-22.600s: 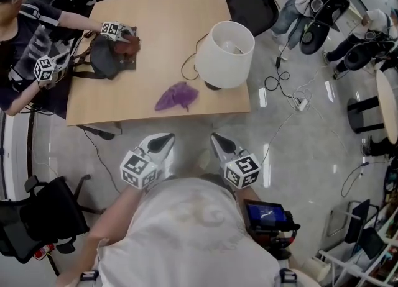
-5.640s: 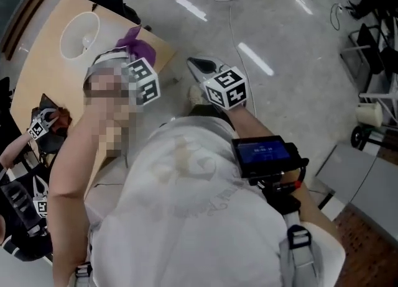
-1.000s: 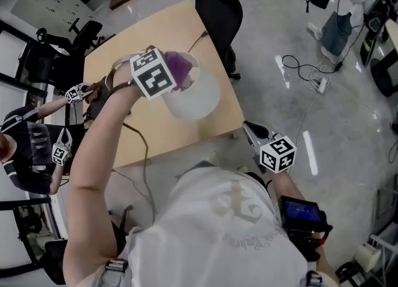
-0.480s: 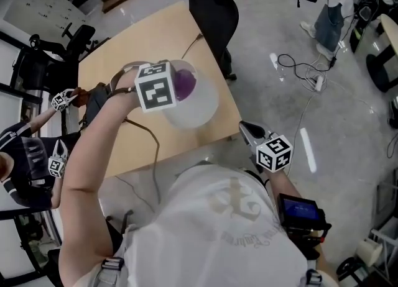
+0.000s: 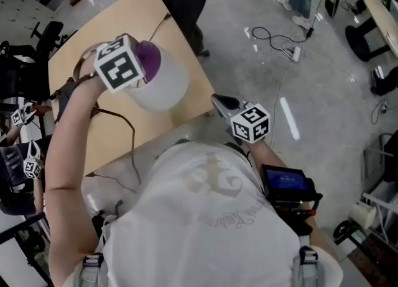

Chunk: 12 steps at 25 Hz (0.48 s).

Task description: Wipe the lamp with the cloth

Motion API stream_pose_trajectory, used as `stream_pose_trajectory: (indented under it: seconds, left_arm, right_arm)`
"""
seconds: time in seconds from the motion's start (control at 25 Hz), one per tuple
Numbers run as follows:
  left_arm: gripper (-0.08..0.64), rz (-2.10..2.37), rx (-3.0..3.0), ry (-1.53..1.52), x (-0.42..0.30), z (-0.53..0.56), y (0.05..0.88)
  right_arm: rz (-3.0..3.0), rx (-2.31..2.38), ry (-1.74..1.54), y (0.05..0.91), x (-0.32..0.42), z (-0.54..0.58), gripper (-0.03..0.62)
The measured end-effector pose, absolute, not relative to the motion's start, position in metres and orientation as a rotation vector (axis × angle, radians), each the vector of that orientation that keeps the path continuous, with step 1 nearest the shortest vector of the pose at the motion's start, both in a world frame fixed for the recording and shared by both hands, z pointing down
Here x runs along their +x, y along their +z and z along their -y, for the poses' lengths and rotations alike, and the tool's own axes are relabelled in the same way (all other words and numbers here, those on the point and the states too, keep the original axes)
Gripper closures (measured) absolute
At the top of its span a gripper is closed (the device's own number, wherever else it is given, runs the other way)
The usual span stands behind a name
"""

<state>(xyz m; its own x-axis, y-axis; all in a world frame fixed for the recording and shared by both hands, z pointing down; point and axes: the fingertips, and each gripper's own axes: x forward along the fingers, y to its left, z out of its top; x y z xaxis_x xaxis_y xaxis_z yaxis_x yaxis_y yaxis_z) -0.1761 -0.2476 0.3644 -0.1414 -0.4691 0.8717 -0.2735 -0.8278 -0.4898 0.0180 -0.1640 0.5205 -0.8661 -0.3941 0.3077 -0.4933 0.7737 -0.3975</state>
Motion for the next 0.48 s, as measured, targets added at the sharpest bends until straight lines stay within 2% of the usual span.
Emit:
stream_pose_trajectory:
  seconds: [0.28, 0.48]
  left_arm:
    - [0.485, -1.048, -2.283, -1.875, -0.165, 0.215, 0.356]
    - [0.485, -1.329, -2.309, -1.599, -0.182, 0.206, 0.316]
  right_arm:
    - [2.712, 0.712, 0.72, 0.53, 0.038, 0.155, 0.578]
    - [2.71, 0.682, 0.714, 0.531, 0.041, 0.149, 0.578]
